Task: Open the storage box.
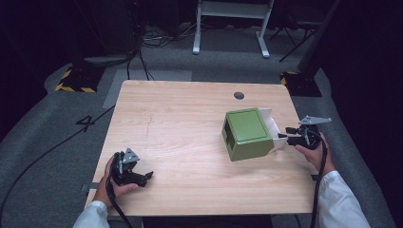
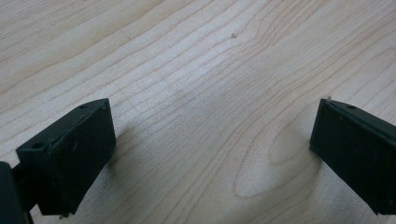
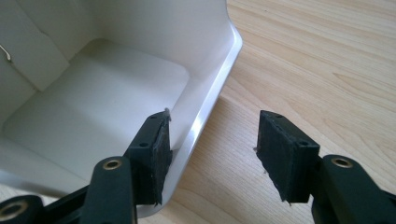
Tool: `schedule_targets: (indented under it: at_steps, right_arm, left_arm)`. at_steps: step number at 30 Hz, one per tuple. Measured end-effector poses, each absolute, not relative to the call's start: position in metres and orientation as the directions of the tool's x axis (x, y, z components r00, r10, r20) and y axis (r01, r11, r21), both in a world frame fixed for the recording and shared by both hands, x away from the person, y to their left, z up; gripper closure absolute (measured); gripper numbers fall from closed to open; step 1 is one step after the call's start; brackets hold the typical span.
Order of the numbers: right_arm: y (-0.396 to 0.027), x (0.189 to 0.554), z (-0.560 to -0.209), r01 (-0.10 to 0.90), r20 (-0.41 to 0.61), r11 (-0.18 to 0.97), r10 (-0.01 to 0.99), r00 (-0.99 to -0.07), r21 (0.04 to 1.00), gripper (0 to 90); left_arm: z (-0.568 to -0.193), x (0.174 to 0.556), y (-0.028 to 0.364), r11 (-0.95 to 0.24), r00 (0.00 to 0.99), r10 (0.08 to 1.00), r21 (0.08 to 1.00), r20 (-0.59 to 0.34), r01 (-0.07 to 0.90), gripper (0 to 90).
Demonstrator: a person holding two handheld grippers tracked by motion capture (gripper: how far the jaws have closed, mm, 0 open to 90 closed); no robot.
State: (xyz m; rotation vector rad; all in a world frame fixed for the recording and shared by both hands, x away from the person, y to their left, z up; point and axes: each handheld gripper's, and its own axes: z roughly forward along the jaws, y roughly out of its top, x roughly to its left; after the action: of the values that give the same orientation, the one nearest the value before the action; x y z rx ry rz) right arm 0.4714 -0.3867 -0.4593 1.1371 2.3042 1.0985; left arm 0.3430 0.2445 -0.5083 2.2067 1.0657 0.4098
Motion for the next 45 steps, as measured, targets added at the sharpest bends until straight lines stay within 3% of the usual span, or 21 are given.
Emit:
schedule_targets:
  at_steps: [45]
  right_arm:
    - [-0.424,0.469,-0.450,0.518,0.030,0.284,0.856,-0.516,0.807,41.0]
  left_arm:
    - [-0.508,0.342,0.245,-0.457,0.616,0.787,0.668,-0.003,0.587,0.5]
